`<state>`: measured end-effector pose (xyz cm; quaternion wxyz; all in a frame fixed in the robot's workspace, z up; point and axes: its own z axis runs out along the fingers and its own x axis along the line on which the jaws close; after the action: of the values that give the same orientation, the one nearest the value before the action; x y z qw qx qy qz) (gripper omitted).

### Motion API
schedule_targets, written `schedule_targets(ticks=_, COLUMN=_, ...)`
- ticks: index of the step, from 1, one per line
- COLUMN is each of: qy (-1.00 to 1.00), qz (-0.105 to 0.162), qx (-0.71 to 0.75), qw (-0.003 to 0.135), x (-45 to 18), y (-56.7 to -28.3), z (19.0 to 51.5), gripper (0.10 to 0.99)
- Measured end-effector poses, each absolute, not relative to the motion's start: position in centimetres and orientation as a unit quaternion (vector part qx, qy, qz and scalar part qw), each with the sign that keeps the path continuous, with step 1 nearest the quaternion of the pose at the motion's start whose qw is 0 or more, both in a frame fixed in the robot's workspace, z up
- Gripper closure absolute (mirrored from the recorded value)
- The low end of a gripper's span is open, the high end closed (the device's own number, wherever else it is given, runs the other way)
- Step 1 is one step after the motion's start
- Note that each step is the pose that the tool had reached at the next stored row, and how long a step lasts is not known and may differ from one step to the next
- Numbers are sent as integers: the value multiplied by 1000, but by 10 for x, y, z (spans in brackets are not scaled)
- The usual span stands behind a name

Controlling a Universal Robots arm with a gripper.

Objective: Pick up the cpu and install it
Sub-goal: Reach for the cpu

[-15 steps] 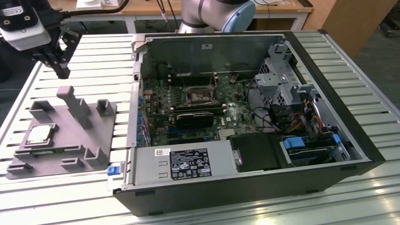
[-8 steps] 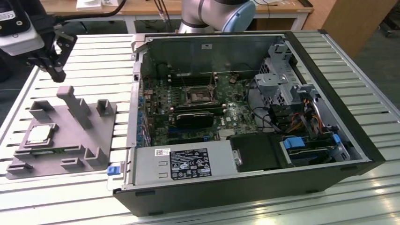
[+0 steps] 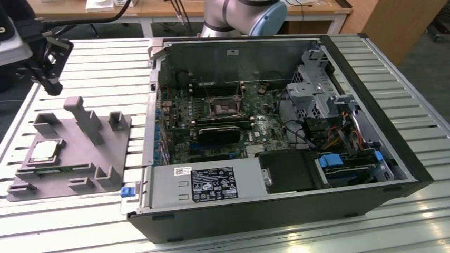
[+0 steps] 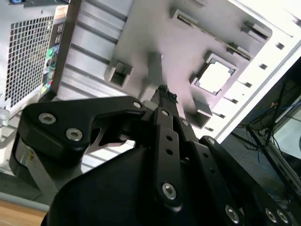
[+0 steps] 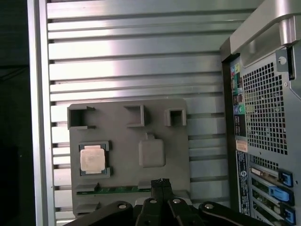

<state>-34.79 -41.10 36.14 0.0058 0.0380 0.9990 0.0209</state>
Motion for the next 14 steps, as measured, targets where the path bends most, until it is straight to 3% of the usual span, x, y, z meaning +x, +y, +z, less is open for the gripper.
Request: schedule_targets(ticks=14, qy=999, qz=20, qx=38, qw=-3, x=-389, y=-417, z=353, gripper=980)
